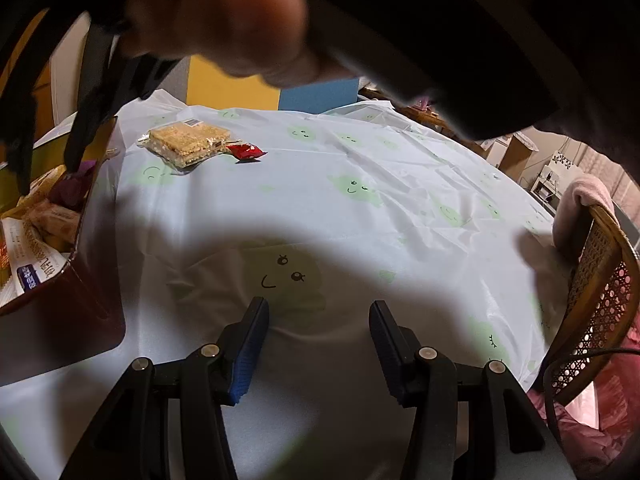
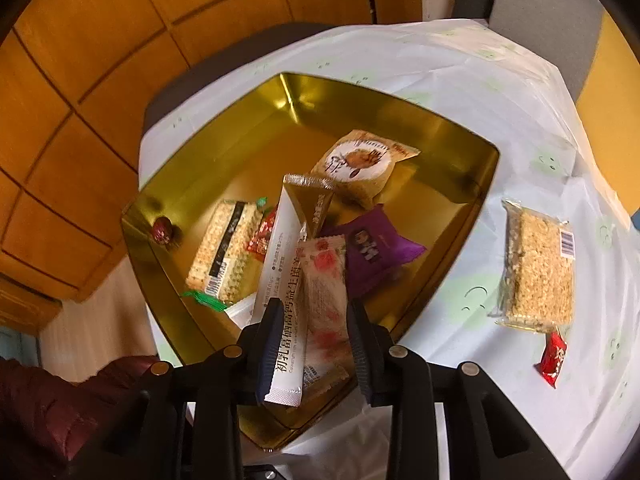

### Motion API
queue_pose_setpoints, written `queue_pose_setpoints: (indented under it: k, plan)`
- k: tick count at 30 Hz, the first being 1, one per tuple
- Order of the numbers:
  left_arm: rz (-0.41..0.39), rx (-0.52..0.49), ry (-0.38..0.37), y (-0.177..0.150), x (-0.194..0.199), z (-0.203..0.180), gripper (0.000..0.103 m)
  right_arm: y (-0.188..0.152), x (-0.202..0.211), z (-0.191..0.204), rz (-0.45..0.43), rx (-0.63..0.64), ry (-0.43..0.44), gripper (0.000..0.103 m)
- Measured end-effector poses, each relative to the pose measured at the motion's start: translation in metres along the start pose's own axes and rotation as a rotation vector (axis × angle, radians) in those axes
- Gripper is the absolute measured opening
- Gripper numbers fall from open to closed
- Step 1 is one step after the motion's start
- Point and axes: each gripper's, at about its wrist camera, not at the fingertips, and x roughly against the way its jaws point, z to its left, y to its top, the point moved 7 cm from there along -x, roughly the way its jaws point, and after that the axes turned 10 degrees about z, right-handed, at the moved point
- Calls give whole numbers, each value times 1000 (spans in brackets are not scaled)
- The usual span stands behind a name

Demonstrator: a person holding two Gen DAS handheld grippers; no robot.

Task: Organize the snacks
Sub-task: 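Carry the pink floral candy into the gold tin and open the right tool, then grasp the small red candy with the right tool and lift it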

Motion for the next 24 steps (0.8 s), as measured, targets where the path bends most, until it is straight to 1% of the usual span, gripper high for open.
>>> queue_pose_setpoints:
  k: [6, 8, 15, 19, 21, 24]
  plan:
    - [2, -2, 6, 0, 1, -1, 53, -11, 17, -16, -42, -47, -9, 33]
    - [3, -2, 10, 0, 1, -1, 53, -19, 24, -23, -59, -68, -2, 33]
    - [7, -9, 23, 0, 0, -1, 53, -48, 39, -49, -99, -147, -23, 33]
    - [8, -9, 29, 0, -1, -1, 53, -73, 44, -80, -117, -233, -68, 33]
    - [10, -6, 28, 0, -1, -1, 53, -86, 43, -101, -111, -278, -121, 33]
    - [12, 0, 24, 0, -1, 0, 53, -96, 39, -124, -96, -329, -178, 33]
